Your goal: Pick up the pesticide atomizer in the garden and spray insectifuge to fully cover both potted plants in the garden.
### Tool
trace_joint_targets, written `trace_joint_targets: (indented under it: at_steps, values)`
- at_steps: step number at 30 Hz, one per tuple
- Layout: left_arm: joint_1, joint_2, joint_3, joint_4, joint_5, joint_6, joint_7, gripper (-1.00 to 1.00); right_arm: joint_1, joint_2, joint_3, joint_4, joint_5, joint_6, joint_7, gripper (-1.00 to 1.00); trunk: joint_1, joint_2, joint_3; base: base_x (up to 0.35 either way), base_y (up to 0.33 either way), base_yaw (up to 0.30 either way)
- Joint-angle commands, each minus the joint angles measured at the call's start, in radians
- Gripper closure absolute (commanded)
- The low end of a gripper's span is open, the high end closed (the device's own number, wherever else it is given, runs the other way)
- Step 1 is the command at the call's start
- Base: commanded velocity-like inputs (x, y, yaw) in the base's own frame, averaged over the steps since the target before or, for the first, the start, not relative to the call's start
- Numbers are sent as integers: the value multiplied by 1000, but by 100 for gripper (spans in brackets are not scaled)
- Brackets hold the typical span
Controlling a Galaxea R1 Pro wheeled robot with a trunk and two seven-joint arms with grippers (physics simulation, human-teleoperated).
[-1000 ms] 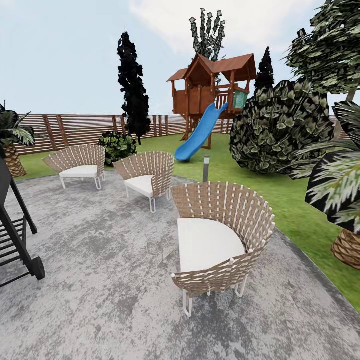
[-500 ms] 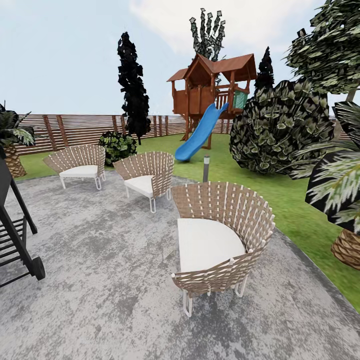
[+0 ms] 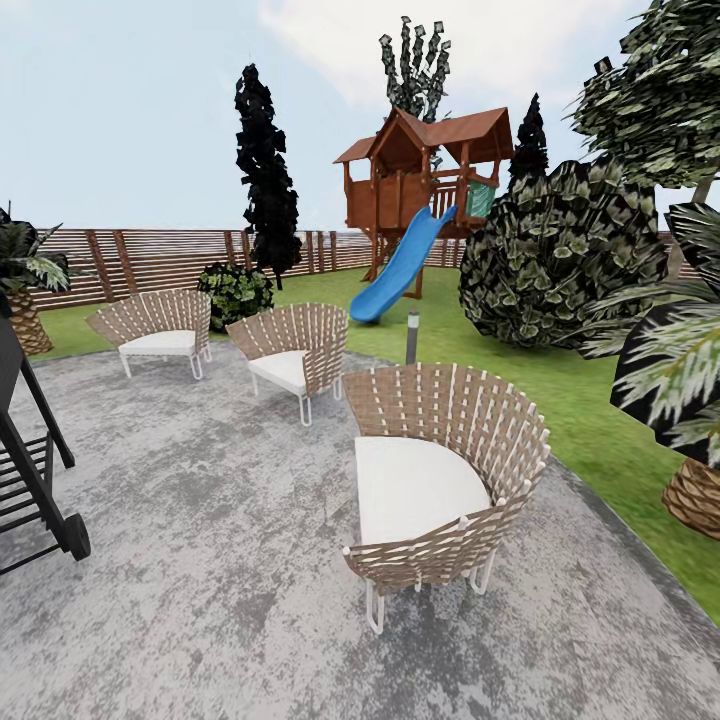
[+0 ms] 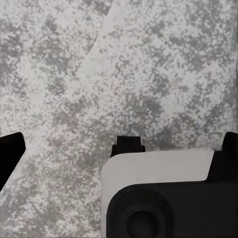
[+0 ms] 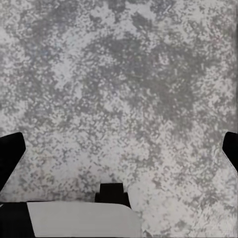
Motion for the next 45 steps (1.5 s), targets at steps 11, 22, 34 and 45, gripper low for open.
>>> trace_joint_targets:
  at_steps: [11, 22, 34, 45]
  values:
    - [-84, -14, -1, -13, 3, -141, -6, -100, 0, 1, 0, -95, 0, -153, 0, -100, 0, -1, -1, -215, 167, 0]
    - [-91, 1, 3, 1, 3, -239, -11, -100, 0, 0, -1, -104, 0, -171, 0, -100, 0, -1, -1, -236, 235, -18]
    - [-85, 7, 2, 4, 5, -255, -11, -100, 0, 1, -1, -98, 0, -171, 0, -100, 0, -1, -1, -215, 247, -254]
    - [-85, 8, 2, 4, 5, -256, -12, -100, 0, 1, -1, -98, -1, -171, 0, -100, 0, -1, -1, -115, 287, -280]
